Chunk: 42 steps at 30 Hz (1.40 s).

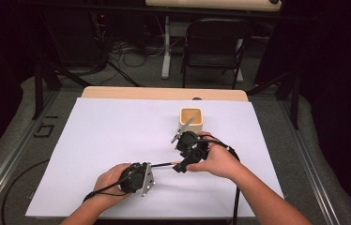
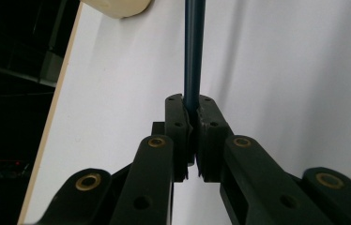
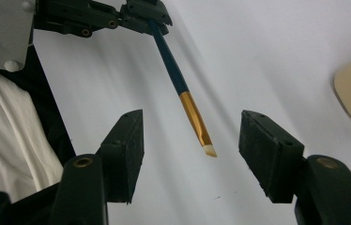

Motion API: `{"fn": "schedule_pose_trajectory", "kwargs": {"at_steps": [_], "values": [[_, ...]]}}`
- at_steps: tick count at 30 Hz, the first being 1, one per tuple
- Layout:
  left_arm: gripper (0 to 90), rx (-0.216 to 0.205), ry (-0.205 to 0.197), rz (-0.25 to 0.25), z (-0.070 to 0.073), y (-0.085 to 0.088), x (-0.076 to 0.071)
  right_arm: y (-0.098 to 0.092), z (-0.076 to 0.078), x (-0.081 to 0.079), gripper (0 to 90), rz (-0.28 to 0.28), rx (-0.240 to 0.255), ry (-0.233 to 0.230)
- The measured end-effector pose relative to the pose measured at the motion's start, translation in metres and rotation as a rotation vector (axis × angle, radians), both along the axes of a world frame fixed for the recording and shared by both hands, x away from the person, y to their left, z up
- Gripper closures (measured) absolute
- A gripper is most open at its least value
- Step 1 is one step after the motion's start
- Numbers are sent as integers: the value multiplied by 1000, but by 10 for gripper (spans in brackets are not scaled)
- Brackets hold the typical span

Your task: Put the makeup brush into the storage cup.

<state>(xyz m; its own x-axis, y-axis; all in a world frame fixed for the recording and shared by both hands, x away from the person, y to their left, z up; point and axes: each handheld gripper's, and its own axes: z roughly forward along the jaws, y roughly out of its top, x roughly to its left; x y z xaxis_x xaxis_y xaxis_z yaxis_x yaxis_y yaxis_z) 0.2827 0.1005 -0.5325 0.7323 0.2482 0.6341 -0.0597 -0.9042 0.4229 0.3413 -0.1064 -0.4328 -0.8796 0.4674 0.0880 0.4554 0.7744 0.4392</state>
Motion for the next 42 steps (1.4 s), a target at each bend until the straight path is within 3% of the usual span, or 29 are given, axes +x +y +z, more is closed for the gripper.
{"fn": "schedule_pose_trajectory", "kwargs": {"at_steps": [10, 24, 31, 42], "values": [[856, -52, 43, 22, 1, 4, 4, -6, 2, 1, 405, -21, 25, -10], [857, -160, 147, 43, 4, 13, 12, -13, 0, 4, 404, -56, 46, -13], [857, -265, 238, 62, 7, 18, 18, -19, -6, 6, 406, -94, 86, -17], [857, -386, 333, 100, 6, 24, 23, -18, -11, 6, 441, -110, 74, -26]]}}
